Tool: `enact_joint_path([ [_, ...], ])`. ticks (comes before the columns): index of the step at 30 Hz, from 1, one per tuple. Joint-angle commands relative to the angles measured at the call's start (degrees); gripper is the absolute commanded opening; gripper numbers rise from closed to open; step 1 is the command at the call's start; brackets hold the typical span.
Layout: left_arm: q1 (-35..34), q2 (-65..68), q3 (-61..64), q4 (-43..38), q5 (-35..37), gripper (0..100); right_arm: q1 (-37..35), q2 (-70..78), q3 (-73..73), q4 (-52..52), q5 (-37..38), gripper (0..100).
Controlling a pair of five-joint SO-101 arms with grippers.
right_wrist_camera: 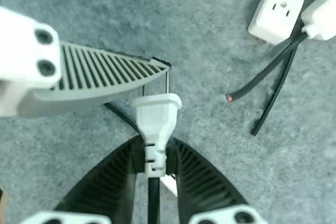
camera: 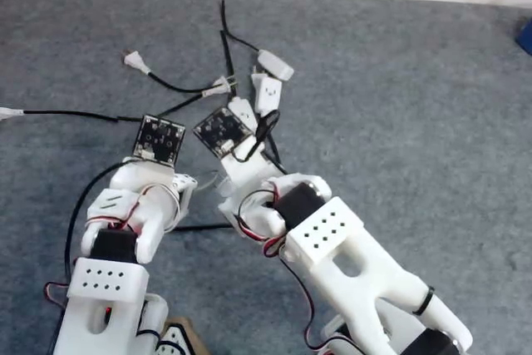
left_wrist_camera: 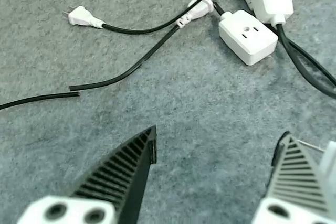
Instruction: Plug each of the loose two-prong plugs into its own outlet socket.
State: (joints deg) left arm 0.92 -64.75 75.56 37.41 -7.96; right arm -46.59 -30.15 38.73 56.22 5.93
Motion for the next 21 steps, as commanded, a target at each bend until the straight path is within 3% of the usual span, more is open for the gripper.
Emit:
enact_joint_path([
  [1,1.4,-0.7,0.0,-0.7,-0.5,36,1.5,-2.3,-6.8,2.0,-0.6,0.7],
  [15,2.9,-1.2,0.4,-0.1,-0.5,36,3.7,-2.2,-7.9,4.4,-0.3,0.7],
  [21,-4.4,-1.1,0.6,-3.2,0.4,36,6.8,-2.2,-8.3,10.4,2.5,0.7],
])
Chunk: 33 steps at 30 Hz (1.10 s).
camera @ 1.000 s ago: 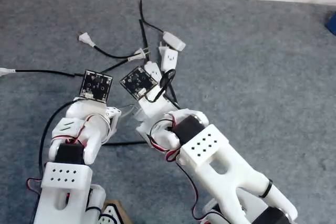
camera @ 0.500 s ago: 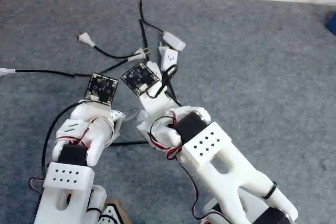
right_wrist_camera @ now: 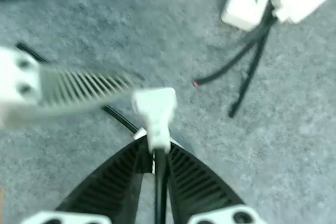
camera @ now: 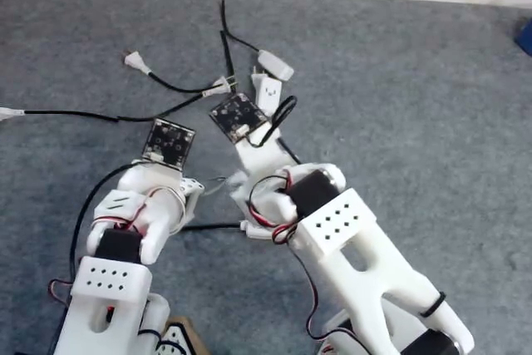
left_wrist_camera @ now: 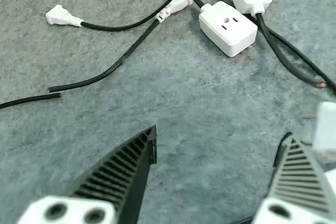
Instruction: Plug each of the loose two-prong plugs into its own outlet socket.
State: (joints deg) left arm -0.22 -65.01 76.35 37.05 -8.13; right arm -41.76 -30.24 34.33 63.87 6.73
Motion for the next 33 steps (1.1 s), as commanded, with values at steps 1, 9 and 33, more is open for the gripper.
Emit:
enact_joint_path([
  [1,-4.1,-0.6,-0.2,-3.6,1.5,36,2.0,-2.2,-4.2,4.3,2.0,0.7],
  [9,-5.1,-0.6,-0.1,-4.0,2.4,36,2.2,-2.1,-8.3,10.7,3.9,0.7],
  [33,-6.4,-0.6,-0.2,-4.3,2.4,36,8.0,14.7,-12.2,15.3,30.4,28.8],
])
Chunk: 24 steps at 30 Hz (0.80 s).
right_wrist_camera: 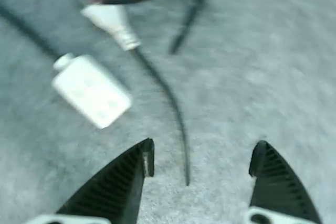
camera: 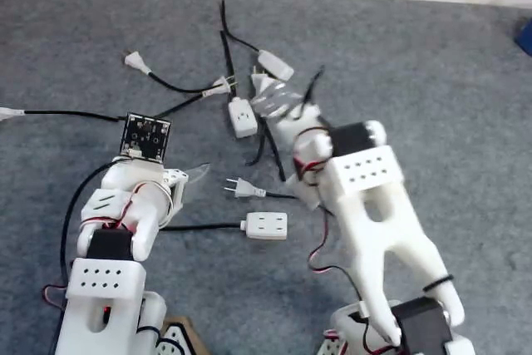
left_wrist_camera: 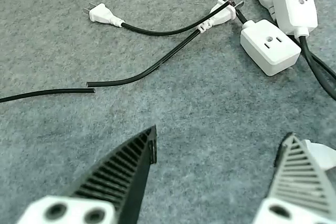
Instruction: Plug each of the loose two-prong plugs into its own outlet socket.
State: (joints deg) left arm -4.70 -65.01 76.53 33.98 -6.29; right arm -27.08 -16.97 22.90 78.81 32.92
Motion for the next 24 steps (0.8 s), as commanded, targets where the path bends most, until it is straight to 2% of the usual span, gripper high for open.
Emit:
enact_joint_path([
  [1,-2.9,-0.6,-0.7,-1.2,0.6,36,-8.9,2.5,-0.1,0.0,5.6,28.8],
  [7,-5.7,-0.6,-0.6,-1.2,0.7,36,-16.0,6.2,2.4,-6.8,12.6,28.8],
  [11,-5.7,-0.6,-0.6,-1.2,0.7,36,-16.7,8.4,2.2,-10.2,16.4,28.8],
  [24,-5.4,-0.6,-0.4,-1.1,0.6,36,-15.8,19.7,2.2,-22.3,17.2,28.8],
])
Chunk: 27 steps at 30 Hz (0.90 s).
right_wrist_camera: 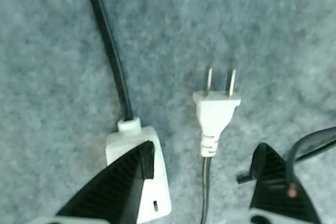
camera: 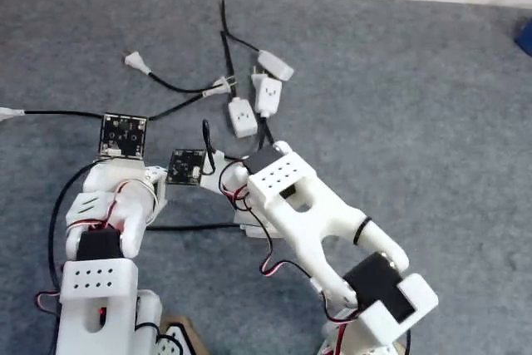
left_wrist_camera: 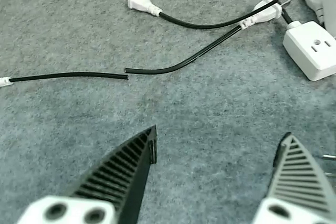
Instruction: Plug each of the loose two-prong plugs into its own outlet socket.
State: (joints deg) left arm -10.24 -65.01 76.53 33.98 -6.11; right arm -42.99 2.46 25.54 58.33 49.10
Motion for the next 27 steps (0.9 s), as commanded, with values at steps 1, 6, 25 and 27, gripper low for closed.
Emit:
enact_joint_path([
  [1,0.2,-0.6,-0.4,-1.1,0.4,36,0.5,0.5,-0.7,-2.0,1.5,28.8],
  [6,0.2,-0.6,-0.4,-1.0,0.4,36,2.9,2.2,-2.9,-2.2,1.4,28.8],
  [25,0.3,-0.6,-0.3,-1.0,0.4,36,2.7,7.3,-3.3,-2.1,-1.8,27.4],
  [27,0.3,-0.6,-0.3,-1.0,0.4,36,2.7,9.0,-2.5,-3.5,-2.1,22.5],
])
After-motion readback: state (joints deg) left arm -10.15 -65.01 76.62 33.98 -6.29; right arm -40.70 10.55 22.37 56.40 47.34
